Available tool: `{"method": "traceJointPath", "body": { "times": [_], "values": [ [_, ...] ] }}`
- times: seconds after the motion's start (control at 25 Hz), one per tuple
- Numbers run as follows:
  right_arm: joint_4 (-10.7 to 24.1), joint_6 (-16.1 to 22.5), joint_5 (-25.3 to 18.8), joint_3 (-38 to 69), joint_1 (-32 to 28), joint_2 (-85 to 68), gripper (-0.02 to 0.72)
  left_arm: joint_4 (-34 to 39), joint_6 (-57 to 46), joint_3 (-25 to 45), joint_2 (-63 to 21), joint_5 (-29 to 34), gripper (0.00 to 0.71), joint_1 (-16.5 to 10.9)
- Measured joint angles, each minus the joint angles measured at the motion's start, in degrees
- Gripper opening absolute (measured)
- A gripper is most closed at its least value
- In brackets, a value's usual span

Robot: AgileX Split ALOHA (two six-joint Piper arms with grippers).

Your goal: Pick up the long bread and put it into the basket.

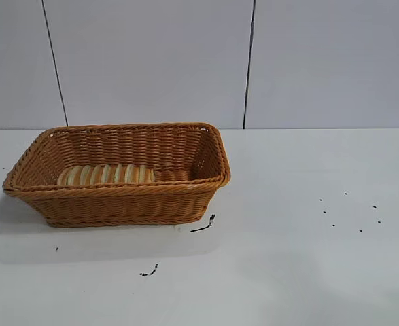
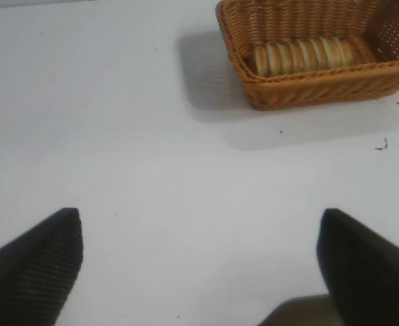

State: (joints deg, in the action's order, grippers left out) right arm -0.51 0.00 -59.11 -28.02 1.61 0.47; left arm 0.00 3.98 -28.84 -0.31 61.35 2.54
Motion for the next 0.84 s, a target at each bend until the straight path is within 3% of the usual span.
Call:
{"method": "traceJointPath", "body": {
  "times": [0.84],
  "values": [
    [-0.1,0.0,0.0,0.1,0.0,-0.8,0.693,0.0,0.0,0.0,0.0,0.0,0.696,0.0]
  ]
}}
